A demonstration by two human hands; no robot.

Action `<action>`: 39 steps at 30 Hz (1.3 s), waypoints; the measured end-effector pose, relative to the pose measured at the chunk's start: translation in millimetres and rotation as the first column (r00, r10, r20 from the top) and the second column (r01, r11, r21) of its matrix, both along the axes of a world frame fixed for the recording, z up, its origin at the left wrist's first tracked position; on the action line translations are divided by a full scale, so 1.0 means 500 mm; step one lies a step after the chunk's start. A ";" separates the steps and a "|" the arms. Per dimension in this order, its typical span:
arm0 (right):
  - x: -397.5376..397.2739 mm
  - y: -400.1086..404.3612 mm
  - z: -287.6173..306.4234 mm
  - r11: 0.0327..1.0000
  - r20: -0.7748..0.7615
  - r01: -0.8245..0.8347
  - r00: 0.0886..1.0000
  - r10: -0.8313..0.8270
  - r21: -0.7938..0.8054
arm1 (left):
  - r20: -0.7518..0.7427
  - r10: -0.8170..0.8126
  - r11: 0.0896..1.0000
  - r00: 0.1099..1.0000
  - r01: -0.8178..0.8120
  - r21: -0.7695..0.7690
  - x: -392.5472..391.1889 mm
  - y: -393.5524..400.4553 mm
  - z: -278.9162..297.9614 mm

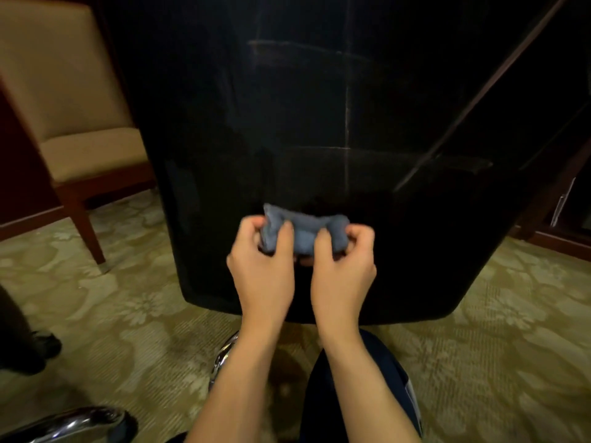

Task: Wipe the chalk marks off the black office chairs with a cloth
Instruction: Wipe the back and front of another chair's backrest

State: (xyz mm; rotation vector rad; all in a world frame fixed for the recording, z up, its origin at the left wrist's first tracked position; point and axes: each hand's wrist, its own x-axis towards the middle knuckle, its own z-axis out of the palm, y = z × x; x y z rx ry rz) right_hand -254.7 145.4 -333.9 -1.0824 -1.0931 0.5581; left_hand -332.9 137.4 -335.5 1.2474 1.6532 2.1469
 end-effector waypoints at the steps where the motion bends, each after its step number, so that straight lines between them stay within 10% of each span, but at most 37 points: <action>1: -0.009 -0.001 0.036 0.999 0.007 -0.010 1.000 0.010 0.043 | -0.017 0.015 0.999 1.000 -0.015 0.038 -0.014 0.004 0.032; 11: -0.065 -0.017 0.017 0.998 0.254 0.043 0.966 -0.055 0.056 | -0.073 0.087 0.996 0.994 -0.087 -0.007 -0.055 -0.015 0.002; 26: -0.080 -0.026 -0.043 0.994 0.127 -0.039 0.991 0.052 -0.104 | 0.137 -0.081 0.989 0.987 0.097 -0.113 -0.077 -0.028 -0.066; 39: -0.110 -0.001 0.338 0.948 0.027 -0.065 0.998 0.060 0.313 | 0.052 0.047 0.949 0.998 -0.061 0.311 -0.134 0.011 0.312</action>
